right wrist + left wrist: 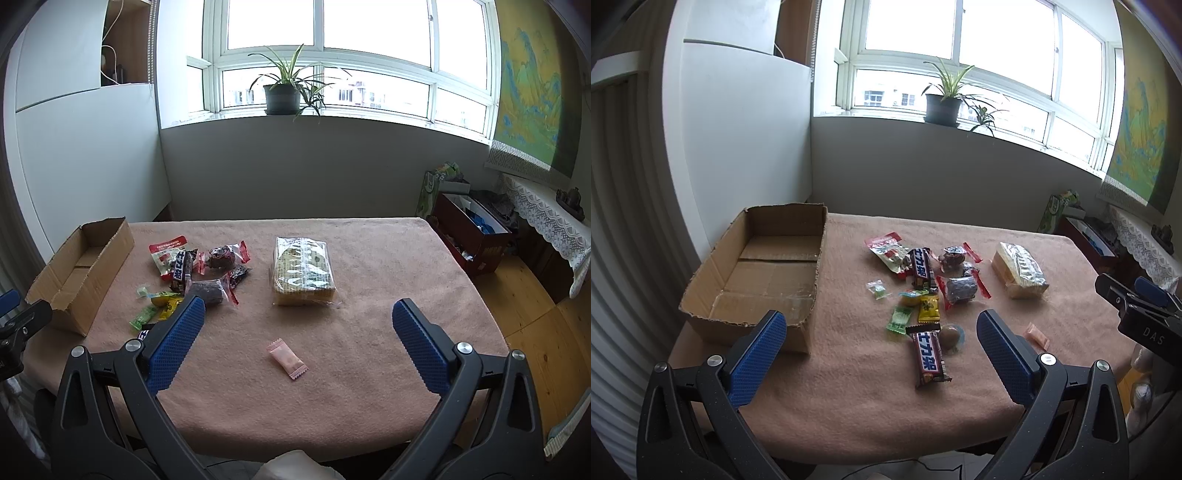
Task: Organize snacks
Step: 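Lower the left gripper onto the Snickers bar and close it, then carry the Snickers bar into the cardboard box and open the left gripper, then close the left gripper on the green candy packet while the right grasps the lollipop, then drop the green packet and lollipop into the box with both grippers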
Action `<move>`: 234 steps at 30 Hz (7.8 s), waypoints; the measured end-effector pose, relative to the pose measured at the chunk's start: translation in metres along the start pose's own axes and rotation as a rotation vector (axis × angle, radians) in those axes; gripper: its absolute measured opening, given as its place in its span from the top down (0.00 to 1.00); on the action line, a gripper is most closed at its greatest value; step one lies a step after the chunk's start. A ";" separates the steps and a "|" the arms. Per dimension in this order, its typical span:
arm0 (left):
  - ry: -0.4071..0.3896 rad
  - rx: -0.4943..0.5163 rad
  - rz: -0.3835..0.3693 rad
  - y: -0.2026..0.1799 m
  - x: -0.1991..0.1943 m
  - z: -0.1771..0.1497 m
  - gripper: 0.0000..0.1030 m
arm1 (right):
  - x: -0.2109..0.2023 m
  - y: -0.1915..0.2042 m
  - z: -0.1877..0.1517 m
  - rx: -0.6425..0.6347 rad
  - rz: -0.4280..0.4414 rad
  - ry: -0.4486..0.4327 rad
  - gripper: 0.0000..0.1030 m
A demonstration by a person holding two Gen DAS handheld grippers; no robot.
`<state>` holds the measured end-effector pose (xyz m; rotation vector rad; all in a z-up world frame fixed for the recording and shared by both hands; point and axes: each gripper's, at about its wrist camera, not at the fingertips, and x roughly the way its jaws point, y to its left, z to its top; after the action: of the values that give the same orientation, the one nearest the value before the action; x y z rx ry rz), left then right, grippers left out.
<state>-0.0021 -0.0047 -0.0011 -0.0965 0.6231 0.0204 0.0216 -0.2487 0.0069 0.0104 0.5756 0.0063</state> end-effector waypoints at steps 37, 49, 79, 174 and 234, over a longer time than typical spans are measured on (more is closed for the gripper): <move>0.278 -0.035 -0.164 -0.009 0.083 -0.049 0.19 | 0.099 -0.012 -0.057 -0.061 0.148 0.295 0.27; 0.331 -0.061 -0.168 -0.009 0.115 -0.048 0.30 | 0.129 -0.009 -0.064 -0.111 0.159 0.343 0.30; 0.330 -0.063 -0.162 -0.012 0.123 -0.049 0.72 | 0.121 -0.007 -0.061 -0.107 0.188 0.342 0.80; 0.178 -0.007 -0.106 0.019 0.094 -0.012 0.46 | 0.141 0.099 -0.051 -0.246 0.447 0.364 0.38; 0.196 0.015 -0.163 0.023 0.110 -0.003 0.79 | 0.111 0.098 -0.011 -0.243 0.488 0.253 0.70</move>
<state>0.0845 0.0166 -0.0696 -0.1351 0.8094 -0.1529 0.1084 -0.1501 -0.0621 -0.0874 0.8101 0.5589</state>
